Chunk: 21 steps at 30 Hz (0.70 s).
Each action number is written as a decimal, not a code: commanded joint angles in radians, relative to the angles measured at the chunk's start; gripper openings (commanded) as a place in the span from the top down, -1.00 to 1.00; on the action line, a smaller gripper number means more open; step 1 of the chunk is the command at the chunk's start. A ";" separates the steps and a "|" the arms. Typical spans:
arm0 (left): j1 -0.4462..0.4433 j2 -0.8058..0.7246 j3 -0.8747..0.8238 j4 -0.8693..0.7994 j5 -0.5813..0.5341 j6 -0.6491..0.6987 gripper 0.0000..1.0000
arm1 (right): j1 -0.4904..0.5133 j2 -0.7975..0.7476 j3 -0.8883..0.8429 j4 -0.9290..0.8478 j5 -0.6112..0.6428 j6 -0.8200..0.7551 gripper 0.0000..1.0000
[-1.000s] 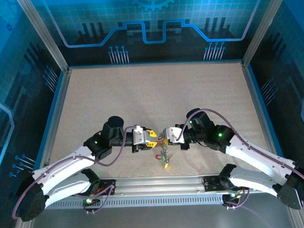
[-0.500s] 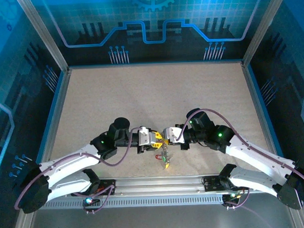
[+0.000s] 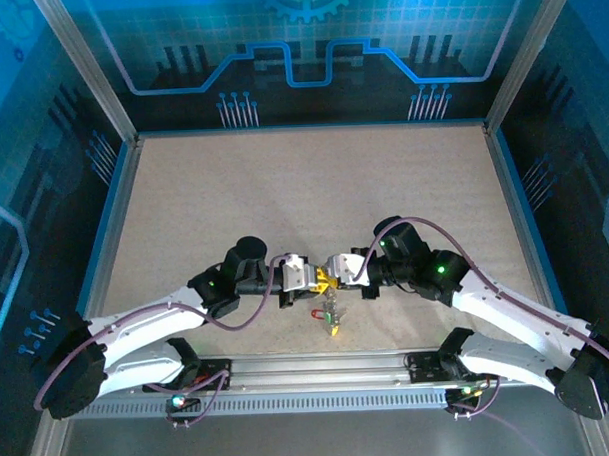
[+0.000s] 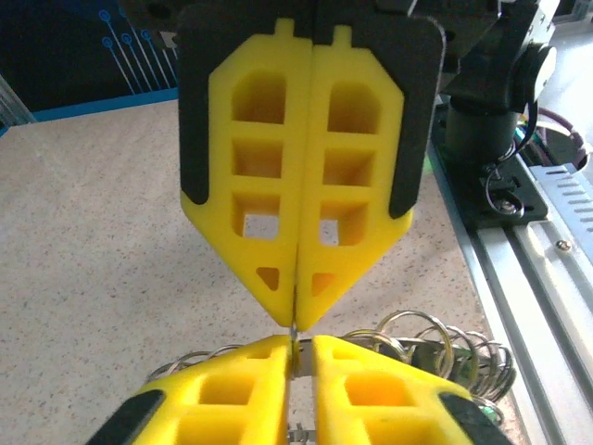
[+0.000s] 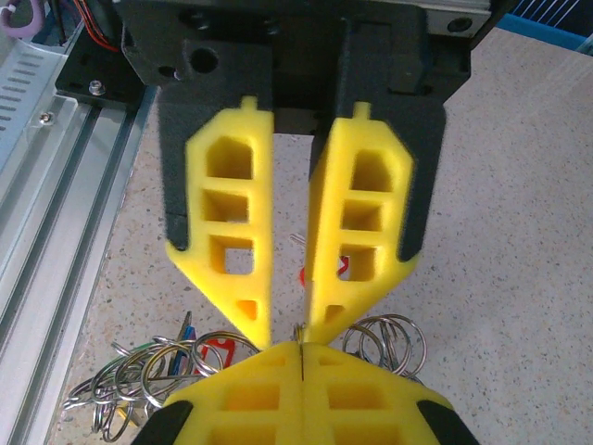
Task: Put the keys on the keyring
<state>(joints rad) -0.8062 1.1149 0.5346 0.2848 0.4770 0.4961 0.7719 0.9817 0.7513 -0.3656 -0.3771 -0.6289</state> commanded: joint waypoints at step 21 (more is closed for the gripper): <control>-0.008 -0.110 -0.010 -0.003 0.028 0.045 1.00 | -0.025 -0.003 0.025 -0.062 -0.058 -0.018 0.29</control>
<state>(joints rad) -0.8082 1.0325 0.5259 0.2501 0.4679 0.5255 0.7567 0.9646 0.7498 -0.3931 -0.3862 -0.6338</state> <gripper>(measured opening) 0.055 0.359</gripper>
